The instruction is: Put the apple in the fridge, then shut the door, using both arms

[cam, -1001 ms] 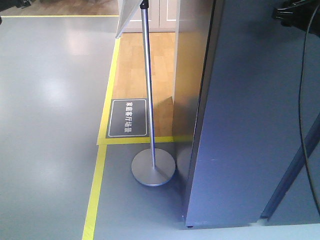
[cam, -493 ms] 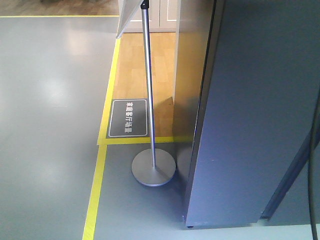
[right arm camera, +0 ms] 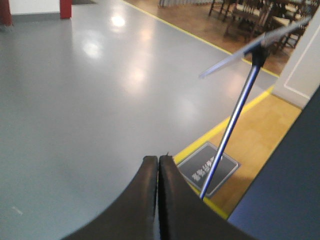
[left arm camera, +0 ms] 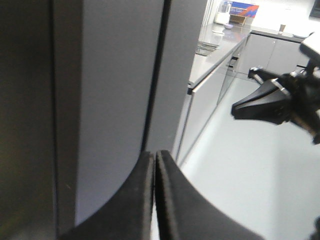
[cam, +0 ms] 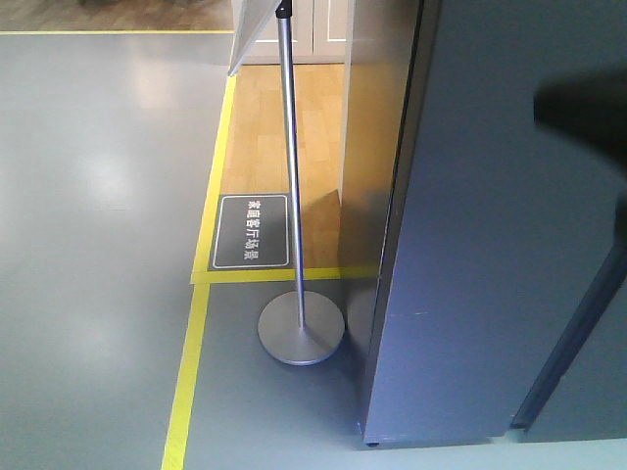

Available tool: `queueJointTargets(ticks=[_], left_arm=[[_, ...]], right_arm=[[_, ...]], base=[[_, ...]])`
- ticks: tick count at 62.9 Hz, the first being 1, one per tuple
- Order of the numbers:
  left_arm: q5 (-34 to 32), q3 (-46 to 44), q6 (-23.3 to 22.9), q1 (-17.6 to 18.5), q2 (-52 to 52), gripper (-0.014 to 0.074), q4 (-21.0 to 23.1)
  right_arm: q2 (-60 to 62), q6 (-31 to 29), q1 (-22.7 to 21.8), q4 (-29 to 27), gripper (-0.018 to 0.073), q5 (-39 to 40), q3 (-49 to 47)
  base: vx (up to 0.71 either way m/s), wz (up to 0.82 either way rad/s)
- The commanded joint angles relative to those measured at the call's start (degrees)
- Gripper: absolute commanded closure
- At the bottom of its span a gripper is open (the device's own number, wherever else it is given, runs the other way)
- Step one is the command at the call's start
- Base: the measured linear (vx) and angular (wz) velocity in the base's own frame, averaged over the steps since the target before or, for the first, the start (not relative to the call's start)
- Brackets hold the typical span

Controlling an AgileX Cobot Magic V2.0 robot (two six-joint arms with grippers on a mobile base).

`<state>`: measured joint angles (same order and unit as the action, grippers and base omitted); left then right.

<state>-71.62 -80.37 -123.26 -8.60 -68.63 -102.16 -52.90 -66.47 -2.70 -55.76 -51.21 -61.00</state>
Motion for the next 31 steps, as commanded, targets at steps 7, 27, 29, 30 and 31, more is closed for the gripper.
queueJointTargets(ticks=[7, 27, 29, 30, 31], left_arm=[[-2.48, 24.26, 3.37, -0.07, 14.22, 0.0604, -0.25], [19.10, 57.41, 8.44, -0.07, 28.26, 0.0604, 4.52], [19.95, 58.46, 8.44, -0.07, 28.65, 0.0604, 5.05], [20.46, 59.04, 8.44, -0.07, 28.89, 0.0604, 5.34], [20.75, 59.31, 8.44, -0.07, 29.01, 0.0604, 5.56]], right_arm=[[13.80, -1.37, 0.03, -2.45, 0.0564, 6.44, 21.43], [26.90, -1.55, 0.03, -2.17, 0.0563, 13.15, 41.37], [27.43, -1.55, 0.03, -2.46, 0.0563, 13.14, 41.31], [27.61, -1.55, 0.03, -3.03, 0.0563, 13.14, 41.31], [27.75, -1.55, 0.03, -3.43, 0.0563, 13.14, 41.31]], base=[[0.00, 0.00], [0.00, 0.00], [0.00, 0.00], [0.00, 0.00], [0.00, 0.00]])
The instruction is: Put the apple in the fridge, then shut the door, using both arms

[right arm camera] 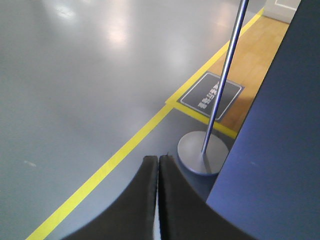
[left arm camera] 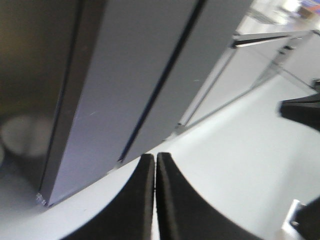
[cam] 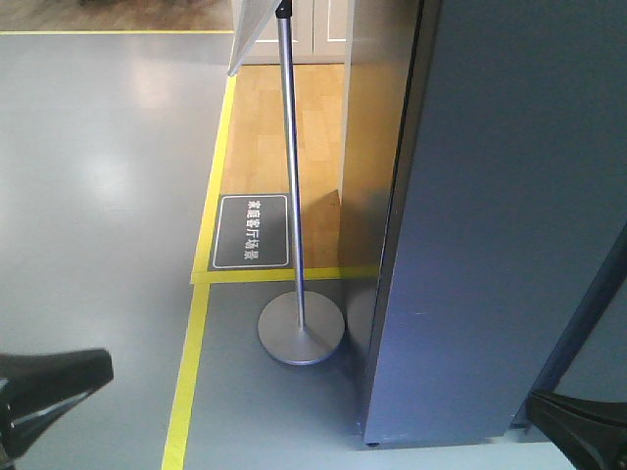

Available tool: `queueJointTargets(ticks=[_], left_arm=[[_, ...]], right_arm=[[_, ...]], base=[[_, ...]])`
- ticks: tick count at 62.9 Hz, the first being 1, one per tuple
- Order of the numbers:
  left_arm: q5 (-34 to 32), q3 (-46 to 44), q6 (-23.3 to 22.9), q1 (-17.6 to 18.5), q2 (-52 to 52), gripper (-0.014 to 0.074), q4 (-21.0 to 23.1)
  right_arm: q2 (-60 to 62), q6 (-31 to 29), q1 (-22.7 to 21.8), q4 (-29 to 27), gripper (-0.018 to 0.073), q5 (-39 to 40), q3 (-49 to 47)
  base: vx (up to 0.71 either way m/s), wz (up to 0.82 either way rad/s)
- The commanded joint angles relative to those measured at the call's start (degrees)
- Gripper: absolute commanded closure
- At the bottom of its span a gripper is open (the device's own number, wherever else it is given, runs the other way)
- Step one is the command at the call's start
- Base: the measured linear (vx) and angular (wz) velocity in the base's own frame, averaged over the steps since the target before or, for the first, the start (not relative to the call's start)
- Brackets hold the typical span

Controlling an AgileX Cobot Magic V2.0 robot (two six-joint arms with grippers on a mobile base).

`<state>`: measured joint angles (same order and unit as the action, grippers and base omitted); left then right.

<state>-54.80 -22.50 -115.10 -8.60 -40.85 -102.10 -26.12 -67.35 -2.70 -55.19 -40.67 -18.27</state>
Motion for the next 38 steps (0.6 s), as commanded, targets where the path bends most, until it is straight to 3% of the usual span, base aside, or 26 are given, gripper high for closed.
queueJointTargets(ticks=[1, 19, 38], left_arm=[[4.13, 1.79, 0.27, -0.07, 1.31, 0.0604, 5.65], [3.87, 1.69, 0.27, -0.07, 1.25, 0.0604, 13.68], [-2.07, 1.69, 0.27, -0.07, 1.25, 0.0604, 14.28]], right_arm=[[1.05, -0.68, 0.03, -4.40, 0.0563, 2.60, -1.42], [1.03, -0.68, 0.03, -6.94, 0.0563, 0.97, -1.42], [1.03, -0.68, 0.03, -6.94, 0.0563, 1.03, -1.42]], base=[[0.00, 0.00], [0.00, 0.00], [0.00, 0.00]])
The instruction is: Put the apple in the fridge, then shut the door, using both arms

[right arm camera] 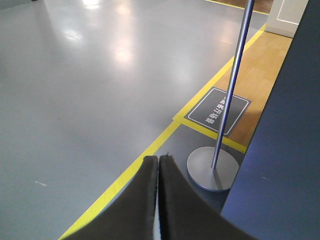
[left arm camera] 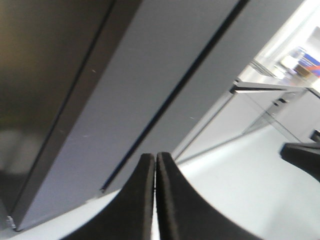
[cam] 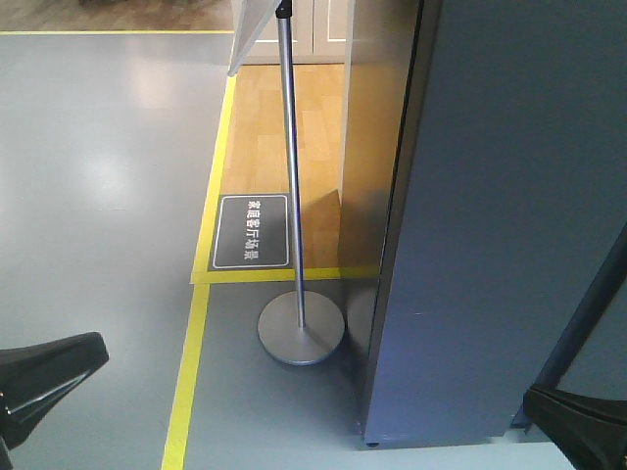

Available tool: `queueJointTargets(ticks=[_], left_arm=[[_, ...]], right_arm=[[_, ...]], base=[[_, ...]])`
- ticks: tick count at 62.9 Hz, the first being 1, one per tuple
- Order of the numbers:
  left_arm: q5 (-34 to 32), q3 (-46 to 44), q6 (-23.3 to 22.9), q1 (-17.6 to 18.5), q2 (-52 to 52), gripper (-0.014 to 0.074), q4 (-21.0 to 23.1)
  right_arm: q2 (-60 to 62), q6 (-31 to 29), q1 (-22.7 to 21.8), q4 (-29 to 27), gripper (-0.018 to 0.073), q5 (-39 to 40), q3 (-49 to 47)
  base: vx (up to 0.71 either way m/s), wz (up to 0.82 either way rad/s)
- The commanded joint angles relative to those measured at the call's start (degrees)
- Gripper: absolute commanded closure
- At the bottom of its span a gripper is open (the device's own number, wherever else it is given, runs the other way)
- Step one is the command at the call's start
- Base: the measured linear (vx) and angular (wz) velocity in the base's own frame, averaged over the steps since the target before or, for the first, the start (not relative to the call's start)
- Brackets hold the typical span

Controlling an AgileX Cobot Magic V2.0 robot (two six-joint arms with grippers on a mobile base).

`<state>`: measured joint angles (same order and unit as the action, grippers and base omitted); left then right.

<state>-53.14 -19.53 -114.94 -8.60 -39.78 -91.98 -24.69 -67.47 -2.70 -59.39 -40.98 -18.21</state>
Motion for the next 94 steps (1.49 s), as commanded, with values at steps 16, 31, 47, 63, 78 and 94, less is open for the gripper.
queueJointTargets(ticks=[16, 31, 47, 63, 78, 94], left_arm=[[-7.81, -1.28, -0.56, -0.07, 0.23, 0.0604, 8.47], [-5.07, -1.28, -4.48, -0.07, 0.17, 0.0604, 33.42], [-1.22, -1.06, -4.12, -0.07, 0.09, 0.0604, 44.12], [1.20, 9.44, 35.97, 0.24, 0.18, 0.0604, 52.78], [12.63, 19.87, 74.73, 3.33, 0.24, 0.0604, 80.24], [25.67, 22.69, 89.01, 4.20, 4.81, 0.0604, 82.74]], right_arm=[[-0.40, -0.56, 0.03, -2.74, 0.0563, 1.34, -1.47], [-0.40, -0.56, 0.03, -2.74, 0.0563, 1.29, -1.47], [-0.40, -0.56, 0.03, -2.74, 0.0563, 0.47, -1.47], [-0.40, -0.56, 0.03, -2.74, 0.0563, -0.16, -1.47], [-0.40, -0.56, 0.03, -2.74, 0.0563, -0.16, -1.47], [-0.40, -0.56, 0.03, -2.74, 0.0563, -0.36, -1.47]], base=[[0.00, 0.00], [0.00, 0.00], [0.00, 0.00], [0.00, 0.00], [0.00, 0.00], [0.00, 0.00]])
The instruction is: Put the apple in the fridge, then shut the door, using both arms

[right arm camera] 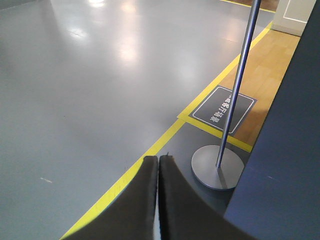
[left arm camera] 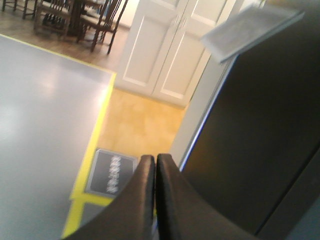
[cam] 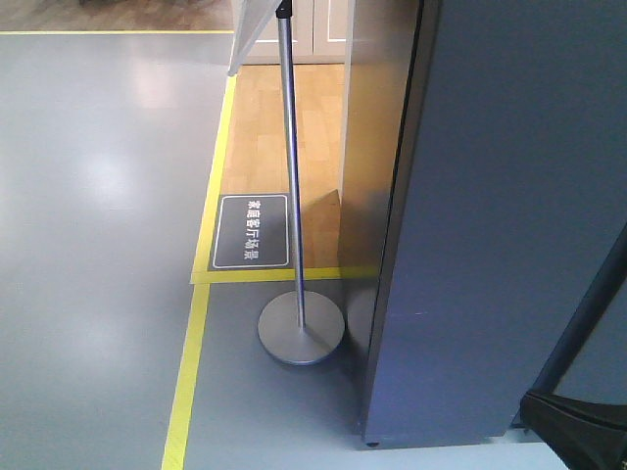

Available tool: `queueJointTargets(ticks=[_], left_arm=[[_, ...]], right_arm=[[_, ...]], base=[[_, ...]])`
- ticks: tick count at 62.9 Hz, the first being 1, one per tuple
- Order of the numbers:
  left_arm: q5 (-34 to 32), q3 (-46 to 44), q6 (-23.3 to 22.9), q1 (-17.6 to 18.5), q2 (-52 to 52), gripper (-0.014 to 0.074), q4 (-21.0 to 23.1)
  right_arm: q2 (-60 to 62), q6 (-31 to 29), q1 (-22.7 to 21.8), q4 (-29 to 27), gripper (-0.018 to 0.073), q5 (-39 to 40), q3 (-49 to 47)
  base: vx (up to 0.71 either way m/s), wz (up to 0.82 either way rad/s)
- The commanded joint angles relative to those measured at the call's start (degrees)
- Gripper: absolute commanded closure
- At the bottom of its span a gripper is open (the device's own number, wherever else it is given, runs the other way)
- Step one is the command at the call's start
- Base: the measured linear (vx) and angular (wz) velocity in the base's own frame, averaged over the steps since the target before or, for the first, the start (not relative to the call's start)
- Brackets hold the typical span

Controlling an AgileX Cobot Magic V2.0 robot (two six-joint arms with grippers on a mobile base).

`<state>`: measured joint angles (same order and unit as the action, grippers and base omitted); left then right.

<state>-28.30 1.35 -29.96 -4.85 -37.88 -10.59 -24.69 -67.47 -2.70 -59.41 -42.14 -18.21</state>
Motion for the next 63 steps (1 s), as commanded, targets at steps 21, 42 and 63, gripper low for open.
queueJointTargets(ticks=[21, 42, 63], left_arm=[[19.14, 1.82, 14.25, 0.46, 24.80, 0.0604, 1.75], [33.14, 1.82, 14.61, 0.46, 39.76, 0.0604, 1.39], [32.99, 1.82, 14.42, 0.46, 39.41, 0.0604, -0.31]], right_arm=[[-0.40, -0.56, 0.03, -2.72, 0.0563, -0.05, -1.47], [-0.40, -0.56, 0.03, -2.72, 0.0563, -0.17, -1.47], [-0.40, -0.56, 0.03, -2.72, 0.0563, -1.19, -1.47]], base=[[0.00, 0.00], [0.00, 0.00], [0.00, 0.00]])
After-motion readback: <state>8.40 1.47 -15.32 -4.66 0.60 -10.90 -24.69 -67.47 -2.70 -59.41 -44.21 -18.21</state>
